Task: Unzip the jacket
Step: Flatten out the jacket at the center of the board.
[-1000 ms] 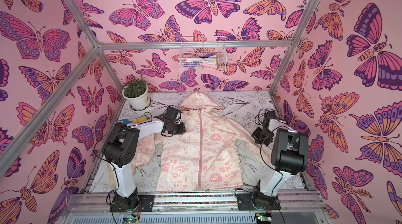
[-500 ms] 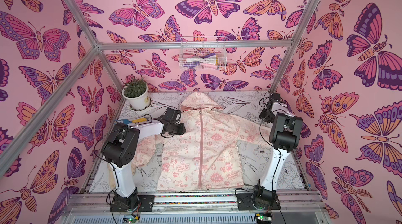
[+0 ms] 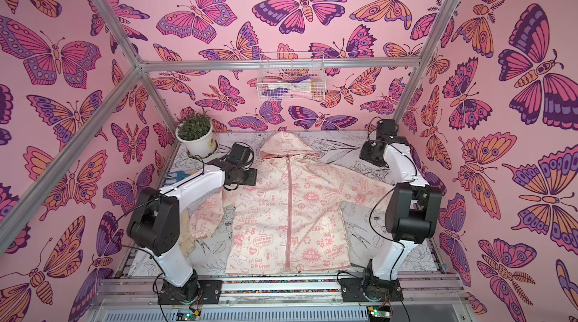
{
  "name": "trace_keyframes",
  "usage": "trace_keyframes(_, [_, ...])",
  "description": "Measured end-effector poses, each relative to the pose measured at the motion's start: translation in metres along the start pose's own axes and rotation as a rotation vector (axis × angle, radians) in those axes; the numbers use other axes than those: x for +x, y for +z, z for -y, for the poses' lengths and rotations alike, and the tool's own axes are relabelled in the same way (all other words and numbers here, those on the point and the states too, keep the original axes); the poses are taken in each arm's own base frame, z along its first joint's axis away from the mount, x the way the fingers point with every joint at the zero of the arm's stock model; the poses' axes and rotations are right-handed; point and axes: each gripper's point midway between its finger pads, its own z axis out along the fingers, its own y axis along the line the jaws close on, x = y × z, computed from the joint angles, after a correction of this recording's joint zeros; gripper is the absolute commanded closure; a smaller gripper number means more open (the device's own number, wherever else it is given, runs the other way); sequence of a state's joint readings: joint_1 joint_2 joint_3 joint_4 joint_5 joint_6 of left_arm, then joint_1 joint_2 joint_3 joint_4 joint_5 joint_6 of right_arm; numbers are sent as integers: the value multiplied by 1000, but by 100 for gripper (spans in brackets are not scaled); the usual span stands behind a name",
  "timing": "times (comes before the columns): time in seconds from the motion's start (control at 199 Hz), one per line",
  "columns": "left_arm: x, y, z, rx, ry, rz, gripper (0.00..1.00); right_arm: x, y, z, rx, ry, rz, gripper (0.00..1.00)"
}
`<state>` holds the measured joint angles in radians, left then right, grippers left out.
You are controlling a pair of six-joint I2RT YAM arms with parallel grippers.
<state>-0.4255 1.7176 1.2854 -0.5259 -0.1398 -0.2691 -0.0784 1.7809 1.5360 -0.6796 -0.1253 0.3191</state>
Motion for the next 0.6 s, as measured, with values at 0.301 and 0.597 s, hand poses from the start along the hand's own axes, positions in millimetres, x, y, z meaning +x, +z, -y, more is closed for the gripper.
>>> trace_keyframes(0.301, [74,-91,-55,-145,-135,-53,35,95,6,-51,-186,-26,-186,39])
trace_keyframes(0.597, [173,-87,-70,-292,-161,-296,35,124,-25,-65,-338,3,-189,39])
